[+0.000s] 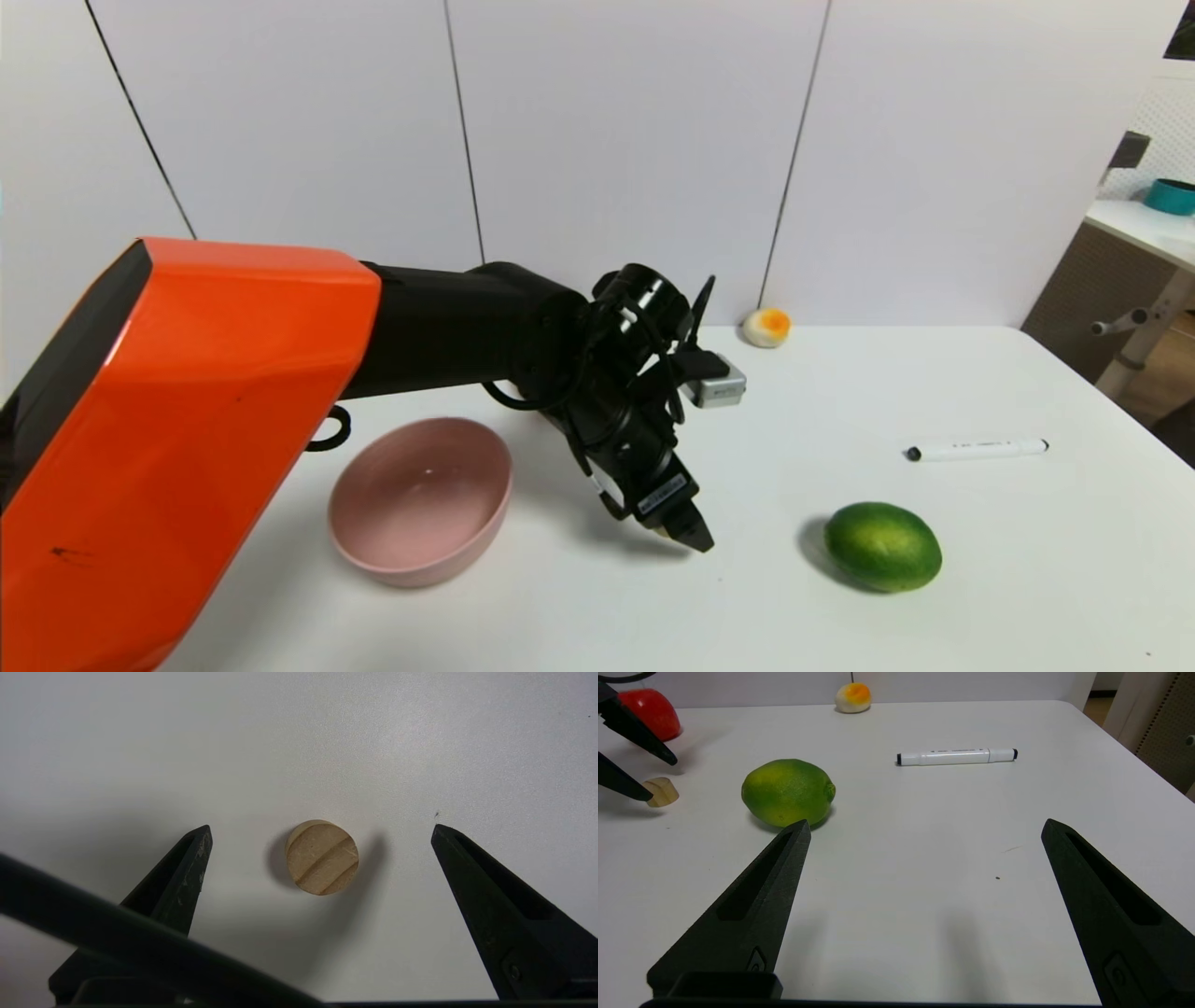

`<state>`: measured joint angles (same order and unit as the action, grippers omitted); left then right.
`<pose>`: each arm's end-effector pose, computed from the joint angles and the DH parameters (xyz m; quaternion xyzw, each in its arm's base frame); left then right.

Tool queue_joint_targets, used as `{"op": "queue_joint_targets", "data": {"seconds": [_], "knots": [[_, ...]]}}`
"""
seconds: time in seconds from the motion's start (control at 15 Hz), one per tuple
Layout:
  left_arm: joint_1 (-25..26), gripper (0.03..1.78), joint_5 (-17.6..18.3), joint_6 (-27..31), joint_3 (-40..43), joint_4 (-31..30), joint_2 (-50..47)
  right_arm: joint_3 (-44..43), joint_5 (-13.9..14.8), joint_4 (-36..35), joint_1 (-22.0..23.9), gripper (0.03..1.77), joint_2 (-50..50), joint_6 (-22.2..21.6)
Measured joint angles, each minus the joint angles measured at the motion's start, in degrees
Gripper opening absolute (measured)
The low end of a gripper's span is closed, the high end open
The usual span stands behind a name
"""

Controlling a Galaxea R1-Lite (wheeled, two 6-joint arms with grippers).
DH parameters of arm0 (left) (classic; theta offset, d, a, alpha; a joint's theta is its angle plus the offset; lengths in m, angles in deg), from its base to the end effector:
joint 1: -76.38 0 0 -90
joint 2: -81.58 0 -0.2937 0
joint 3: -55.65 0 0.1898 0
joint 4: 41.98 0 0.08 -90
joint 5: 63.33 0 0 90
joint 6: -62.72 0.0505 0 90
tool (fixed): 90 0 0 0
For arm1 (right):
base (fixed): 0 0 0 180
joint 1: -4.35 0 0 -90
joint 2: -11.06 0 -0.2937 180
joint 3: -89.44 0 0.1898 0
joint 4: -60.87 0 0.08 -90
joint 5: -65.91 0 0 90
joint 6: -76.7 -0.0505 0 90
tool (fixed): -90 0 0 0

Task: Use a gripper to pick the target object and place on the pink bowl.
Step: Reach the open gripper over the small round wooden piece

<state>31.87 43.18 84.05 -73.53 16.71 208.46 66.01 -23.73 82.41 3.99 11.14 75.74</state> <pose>0.3016 -0.3166 0.1356 0.2529 0.3677 -0.5246 0.7250 0.0108 -0.0002 0.0798 0.0085 -0.0172 0.0001 0.9998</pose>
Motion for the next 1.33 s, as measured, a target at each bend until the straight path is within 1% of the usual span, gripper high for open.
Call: {"op": "queue_joint_targets", "data": {"seconds": [0.27,0.73,1.13,1.33], "knots": [[-0.94,1.69,-0.37,-0.11,0.18,0.02,-0.78,0.00,0.00,-0.01,0.02,1.71,0.00,0.02],[-0.91,1.69,-0.35,0.12,1.16,0.52,-1.46,0.00,-0.02,0.00,0.00,1.71,0.00,0.00],[-0.94,1.69,-0.50,3.12,1.16,0.24,-0.54,0.00,0.00,0.00,0.02,1.71,0.00,0.02],[-0.94,1.69,-1.84,3.93,1.01,0.40,0.21,0.00,0.00,-0.01,0.00,1.71,0.00,0.00]]}}
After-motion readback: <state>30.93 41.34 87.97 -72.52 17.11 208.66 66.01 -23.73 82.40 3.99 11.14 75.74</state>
